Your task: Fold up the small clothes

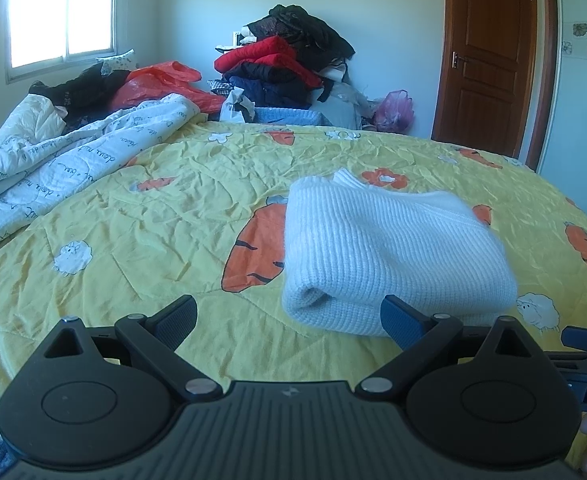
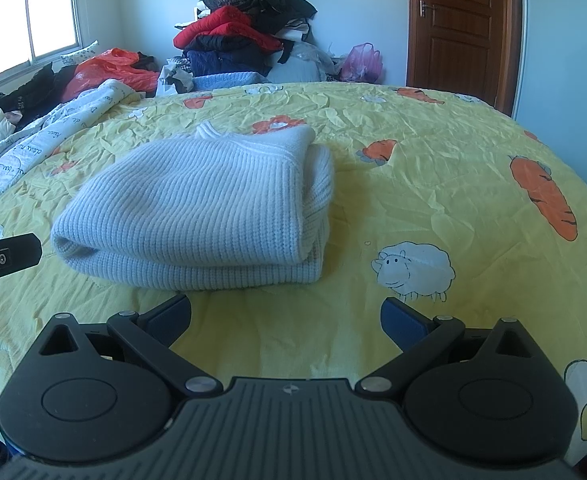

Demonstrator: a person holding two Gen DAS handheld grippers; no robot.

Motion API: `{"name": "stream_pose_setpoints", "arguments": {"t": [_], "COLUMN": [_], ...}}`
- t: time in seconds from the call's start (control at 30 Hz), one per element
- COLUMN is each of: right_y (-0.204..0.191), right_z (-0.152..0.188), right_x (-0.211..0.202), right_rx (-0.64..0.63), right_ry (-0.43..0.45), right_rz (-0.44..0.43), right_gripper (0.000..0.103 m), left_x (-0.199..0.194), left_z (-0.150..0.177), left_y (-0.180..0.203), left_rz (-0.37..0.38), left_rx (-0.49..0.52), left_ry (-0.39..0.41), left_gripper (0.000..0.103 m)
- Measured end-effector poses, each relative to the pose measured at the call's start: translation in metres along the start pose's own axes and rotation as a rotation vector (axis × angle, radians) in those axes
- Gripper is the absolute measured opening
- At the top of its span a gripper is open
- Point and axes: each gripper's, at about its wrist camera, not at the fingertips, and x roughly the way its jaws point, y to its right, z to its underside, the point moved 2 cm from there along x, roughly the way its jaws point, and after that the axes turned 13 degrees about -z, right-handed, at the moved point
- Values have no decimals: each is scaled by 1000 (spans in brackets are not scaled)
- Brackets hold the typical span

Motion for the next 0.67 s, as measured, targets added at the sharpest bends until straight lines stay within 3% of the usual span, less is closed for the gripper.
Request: {"name": "stream_pose_setpoints", "arguments": {"t": [0.67], "right_y": [1], "right_z": [0], "right_x": [0], "right_rx": [2], "right_ry": [-2], "right_rz": [-1], "right_gripper": [102], "left_x": [-3], "left_z": [-2], "left_y": [-1], "left_rz": [16], "left_rx": [-28], "left_ry": [6], "left_gripper": [99]}}
